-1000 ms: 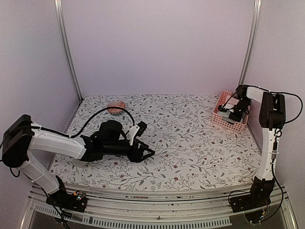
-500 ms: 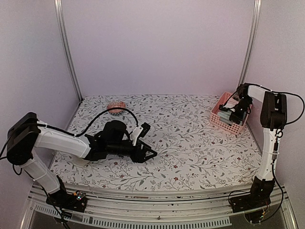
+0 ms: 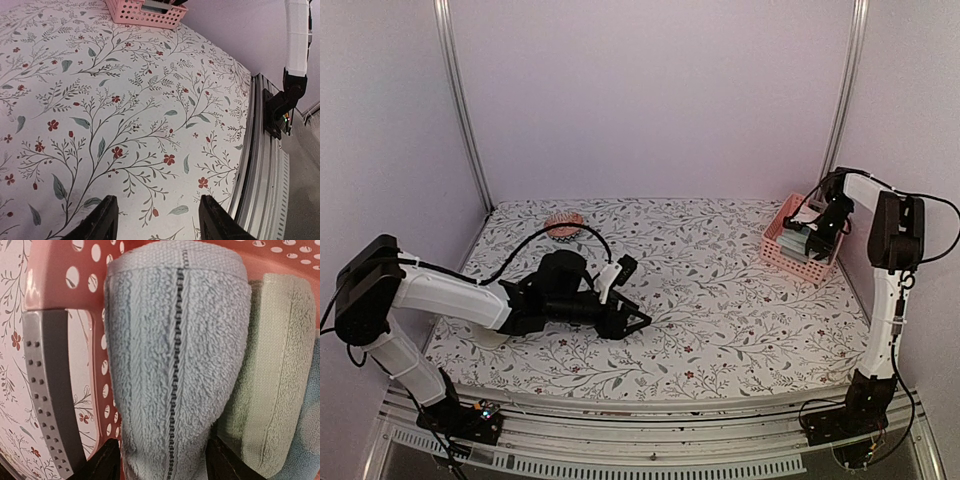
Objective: Roll the towels
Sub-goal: Reset both arms
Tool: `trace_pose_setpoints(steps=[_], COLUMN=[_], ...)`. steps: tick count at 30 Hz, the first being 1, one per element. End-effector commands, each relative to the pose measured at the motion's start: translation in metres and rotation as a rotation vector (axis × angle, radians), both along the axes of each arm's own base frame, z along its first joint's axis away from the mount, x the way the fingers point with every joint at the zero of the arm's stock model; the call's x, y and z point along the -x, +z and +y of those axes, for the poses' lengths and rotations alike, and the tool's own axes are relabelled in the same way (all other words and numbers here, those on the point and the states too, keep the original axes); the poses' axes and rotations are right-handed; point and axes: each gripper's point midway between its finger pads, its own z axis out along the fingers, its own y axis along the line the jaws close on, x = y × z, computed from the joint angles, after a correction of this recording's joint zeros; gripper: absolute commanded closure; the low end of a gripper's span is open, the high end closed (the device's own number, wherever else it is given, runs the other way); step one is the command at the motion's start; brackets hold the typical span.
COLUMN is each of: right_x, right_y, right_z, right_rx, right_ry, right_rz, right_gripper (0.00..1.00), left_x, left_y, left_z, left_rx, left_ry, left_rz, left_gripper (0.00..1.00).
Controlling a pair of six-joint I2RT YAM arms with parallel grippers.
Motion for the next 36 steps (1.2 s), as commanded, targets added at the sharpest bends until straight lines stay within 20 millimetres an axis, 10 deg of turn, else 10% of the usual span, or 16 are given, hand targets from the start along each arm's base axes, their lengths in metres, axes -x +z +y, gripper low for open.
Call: trace_pose_setpoints(steps=[1,12,25,28,30,36], right_x=[0.005,0.004,-0.008,0.006,0.016,0.045], right_y=[0.033,0.088,0.260,0.285,0.298,0.338], right_z=[0.001,0.000,0.051,0.064,0.073,0.098], right_rx=[-0.015,-0.015,-0.499,-0.608,-0.659,-0.784], right_ry=[0.009,-0.051,-0.373,-0.382,-0.379,-0.362], right_rz=[-0.039,-0.144,-0.710,-0.756,-0.772,-0.853], right_gripper=[0.39,0.39,0.39,0.29,0.00,0.01], left_x=[0.003,-0.012,-0.107,-0.124,-0.134,-0.157], left_y=[0.004,0.020,0.105,0.131,0.147,0.191], left_z=[-0.006,0.003,0.090,0.107,0.118,0.154], left_rx=[-0.002,-0.076,-0.281,-0.249,-0.248,-0.259], left_ry=[-0.029,0.036,0.597,0.667,0.712,0.835], left_rz=[-0.014,-0.061,-0.251,-0.277,-0.299,-0.356], left_gripper=[0.44,0.43,0.31,0.27,0.25,0.21])
